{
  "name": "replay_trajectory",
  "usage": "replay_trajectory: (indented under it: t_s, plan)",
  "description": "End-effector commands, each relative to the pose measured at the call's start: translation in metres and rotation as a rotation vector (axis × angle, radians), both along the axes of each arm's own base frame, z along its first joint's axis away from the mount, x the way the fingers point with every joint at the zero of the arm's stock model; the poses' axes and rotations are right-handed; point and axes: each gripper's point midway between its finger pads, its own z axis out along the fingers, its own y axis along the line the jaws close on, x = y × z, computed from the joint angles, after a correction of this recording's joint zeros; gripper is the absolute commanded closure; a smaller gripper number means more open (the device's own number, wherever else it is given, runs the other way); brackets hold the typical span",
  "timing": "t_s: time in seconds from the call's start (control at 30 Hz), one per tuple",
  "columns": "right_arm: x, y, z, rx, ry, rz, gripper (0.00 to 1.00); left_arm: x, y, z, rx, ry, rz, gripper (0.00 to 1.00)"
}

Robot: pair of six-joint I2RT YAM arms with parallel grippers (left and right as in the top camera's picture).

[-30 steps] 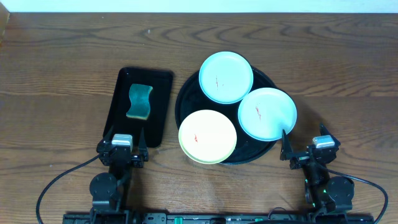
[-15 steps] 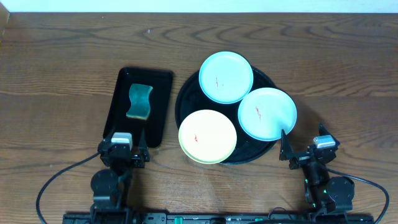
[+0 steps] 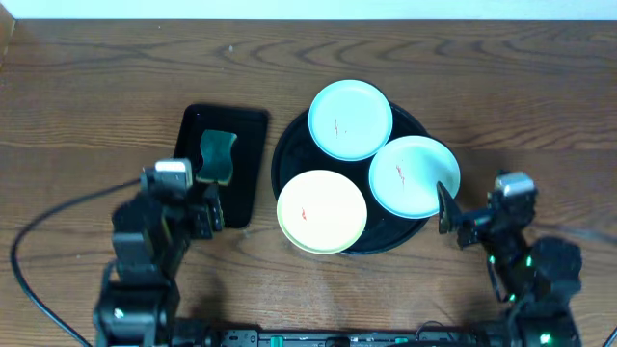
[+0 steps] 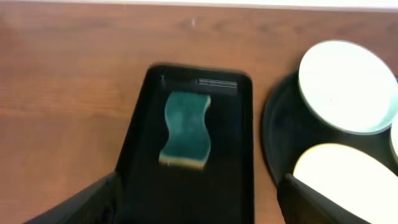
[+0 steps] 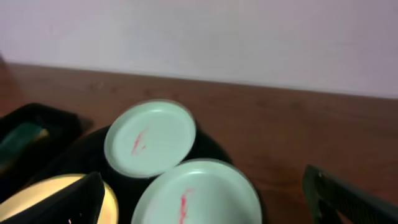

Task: Clean dirty plates on tray and stack at the side
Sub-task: 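Reach left gripper to green sponge and right gripper to yellow plate rim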

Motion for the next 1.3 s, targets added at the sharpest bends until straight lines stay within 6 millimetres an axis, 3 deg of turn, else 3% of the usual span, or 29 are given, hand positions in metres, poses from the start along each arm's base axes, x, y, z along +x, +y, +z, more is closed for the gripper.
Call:
replay_trajectory:
  t_s: [0.0,0.27,0.4,0.57,0.63,0.77,0.87,1.03,1.27]
  plan:
    - [0.014,0.016,0.012,-0.003,0.095,0.089,0.01,0.008,-0.002,0.026,-0.013,0.067,-0.005,0.20]
    - [0.047,0.039,0.010,-0.007,0.480,0.230,0.01,0.014,-0.003,0.040,-0.014,0.336,-0.006,0.20]
    - [0.059,0.052,0.009,0.049,0.534,0.289,0.01,0.021,0.001,0.033,0.006,0.357,0.003,0.20]
    - [0.061,0.079,0.008,0.177,0.566,0.431,0.01,0.031,-0.006,0.028,-0.026,0.365,-0.022,0.20]
    - [0.064,0.086,0.002,0.192,0.589,0.449,0.17,0.036,-0.007,0.028,-0.030,0.357,-0.027,0.20]
    - [0.068,0.094,-0.043,0.213,0.795,0.281,0.27,0.040,-0.007,0.029,-0.029,0.343,-0.027,0.21]
    - [0.055,0.119,-0.081,0.119,0.921,0.235,0.31,0.043,-0.005,0.025,-0.053,0.359,0.016,0.20]
    - [0.045,0.140,-0.123,-0.016,1.006,0.143,0.37,0.051,0.017,-0.004,-0.050,0.464,0.161,0.21]
    - [0.045,0.158,-0.162,-0.175,1.054,0.141,0.47,0.063,0.040,-0.046,-0.026,0.597,0.244,0.21]
